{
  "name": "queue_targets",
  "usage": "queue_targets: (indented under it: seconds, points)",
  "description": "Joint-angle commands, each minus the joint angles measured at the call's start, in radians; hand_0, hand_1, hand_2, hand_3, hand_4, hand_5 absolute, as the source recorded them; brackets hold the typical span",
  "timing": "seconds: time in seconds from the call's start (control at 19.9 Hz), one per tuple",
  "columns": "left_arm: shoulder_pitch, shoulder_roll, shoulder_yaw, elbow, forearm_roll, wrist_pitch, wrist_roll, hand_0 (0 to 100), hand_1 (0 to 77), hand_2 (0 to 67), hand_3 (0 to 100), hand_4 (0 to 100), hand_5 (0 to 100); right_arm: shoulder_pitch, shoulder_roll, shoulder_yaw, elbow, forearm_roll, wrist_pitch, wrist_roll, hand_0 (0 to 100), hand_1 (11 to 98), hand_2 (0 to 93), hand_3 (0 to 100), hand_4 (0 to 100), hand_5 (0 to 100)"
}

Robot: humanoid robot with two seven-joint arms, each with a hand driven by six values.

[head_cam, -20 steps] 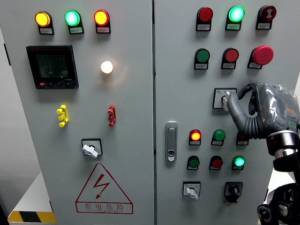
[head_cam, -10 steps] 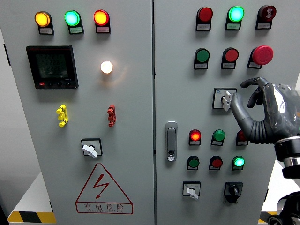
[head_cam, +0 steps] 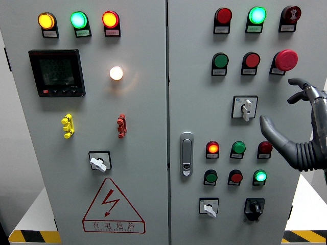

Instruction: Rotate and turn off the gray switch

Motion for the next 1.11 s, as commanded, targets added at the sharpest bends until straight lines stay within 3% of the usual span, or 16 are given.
queue_targets:
  seconds: [0.0, 0.35, 0.65, 0.91, 1.06]
  points:
    - [0.0, 0.0, 0.001, 0.0, 0.0, 0.0, 0.0, 89, 0.0, 13.4, 19, 8, 11, -0.026, -0.0013, 0.009, 0.031, -0.001, 0.0, 0.03, 0, 36.1, 15.6, 28, 20, 44]
    - [0.0, 0.0, 0.001, 0.0, -0.002, 0.0, 0.0, 89, 0.0, 13.4, 19, 8, 11, -0.046, -0.0014, 0.009, 0.083, -0.004, -0.004, 0.03, 0, 37.6, 11.9, 23, 15, 38]
    - [0.0, 0.0, -0.001, 0.0, -0.002, 0.0, 0.0, 89, 0.0, 13.4, 19, 8, 11, -0.079, -0.0014, 0.004, 0.111, -0.027, -0.012, 0.056, 0, 38.0, 11.5, 21, 13, 35]
    - [0.0, 0.0, 0.001, 0.0, 0.0, 0.0, -0.002, 89, 0.0, 13.3, 19, 8, 11, -0.089, 0.0002, -0.002, 0.125, -0.029, -0.009, 0.058, 0, 38.3, 11.3, 20, 11, 32]
    - [0.0, 0.0, 0.001, 0.0, 0.0, 0.0, 0.0, 89, 0.0, 13.4, 19, 8, 11, -0.09, -0.0013, -0.003, 0.154, -0.032, -0.007, 0.058, 0, 38.5, 11.6, 19, 10, 25]
